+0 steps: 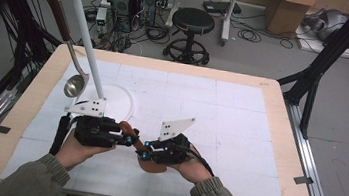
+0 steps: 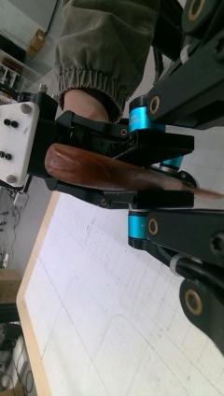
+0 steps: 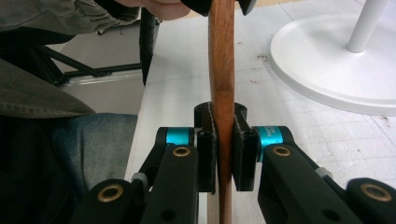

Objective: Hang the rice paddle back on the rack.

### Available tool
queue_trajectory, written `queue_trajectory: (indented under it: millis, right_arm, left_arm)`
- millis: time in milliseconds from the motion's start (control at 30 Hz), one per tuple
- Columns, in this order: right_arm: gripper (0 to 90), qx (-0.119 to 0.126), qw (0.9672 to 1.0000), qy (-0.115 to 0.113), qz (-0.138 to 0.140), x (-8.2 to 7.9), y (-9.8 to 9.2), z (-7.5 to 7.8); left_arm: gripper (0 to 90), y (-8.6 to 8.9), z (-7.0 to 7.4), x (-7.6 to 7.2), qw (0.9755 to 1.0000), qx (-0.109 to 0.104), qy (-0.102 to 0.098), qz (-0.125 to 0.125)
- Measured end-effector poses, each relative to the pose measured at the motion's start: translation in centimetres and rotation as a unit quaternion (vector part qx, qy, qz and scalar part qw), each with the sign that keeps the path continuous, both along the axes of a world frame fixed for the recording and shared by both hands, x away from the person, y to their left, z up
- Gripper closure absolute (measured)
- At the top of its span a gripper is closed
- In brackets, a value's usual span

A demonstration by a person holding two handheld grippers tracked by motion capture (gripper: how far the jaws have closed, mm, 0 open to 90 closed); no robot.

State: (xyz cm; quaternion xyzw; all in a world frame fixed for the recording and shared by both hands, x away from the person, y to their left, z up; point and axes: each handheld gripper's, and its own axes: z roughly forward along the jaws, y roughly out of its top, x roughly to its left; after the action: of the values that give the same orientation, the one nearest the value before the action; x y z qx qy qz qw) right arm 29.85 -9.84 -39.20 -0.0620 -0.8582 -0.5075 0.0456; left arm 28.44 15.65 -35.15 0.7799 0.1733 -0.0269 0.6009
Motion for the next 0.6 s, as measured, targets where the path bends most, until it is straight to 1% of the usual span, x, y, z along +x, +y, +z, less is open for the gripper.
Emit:
queue_trajectory:
  millis: [67, 133, 167, 200, 300, 367, 467, 600]
  right_arm:
    - [83.1, 0.012, 0.9999, 0.004, 0.003, 0.03, 0.02, 0.03]
    - [83.1, 0.028, 0.9995, 0.012, 0.004, 0.06, -0.03, 0.19]
    - [83.1, 0.035, 0.9993, 0.015, 0.002, 0.08, -0.11, 0.27]
    - [83.1, 0.037, 0.9992, 0.018, 0.0, 0.08, -0.18, 0.32]
    - [83.1, 0.035, 0.9992, 0.018, 0.001, 0.03, -0.26, 0.37]
    - [83.1, 0.035, 0.9993, 0.016, 0.002, 0.03, -0.23, 0.33]
    - [83.2, 0.035, 0.9992, 0.017, 0.007, -0.02, -0.02, 0.22]
    - [83.0, 0.034, 0.9992, 0.02, 0.009, -0.07, 0.18, 0.08]
  left_arm:
    - [76.6, -0.19, -0.08, -0.06, 1.0, 0.004, 0.001, -0.003]
    - [76.3, -0.44, -0.25, -0.14, 0.9999, 0.014, 0.002, -0.009]
    - [76.5, -0.49, -0.28, -0.16, 0.9998, 0.016, 0.0, -0.009]
    - [76.9, -0.52, -0.28, -0.15, 0.9999, 0.012, 0.001, -0.008]
    - [77.1, -0.62, -0.34, -0.04, 0.9999, 0.007, 0.004, -0.012]
    - [77.0, -0.69, -0.36, -0.05, 0.9999, 0.008, 0.005, -0.012]
    - [75.7, -0.77, -0.41, 0.04, 0.9999, 0.002, 0.01, -0.014]
    - [78.9, -0.82, -0.35, -0.04, 0.9998, 0.0, 0.004, -0.017]
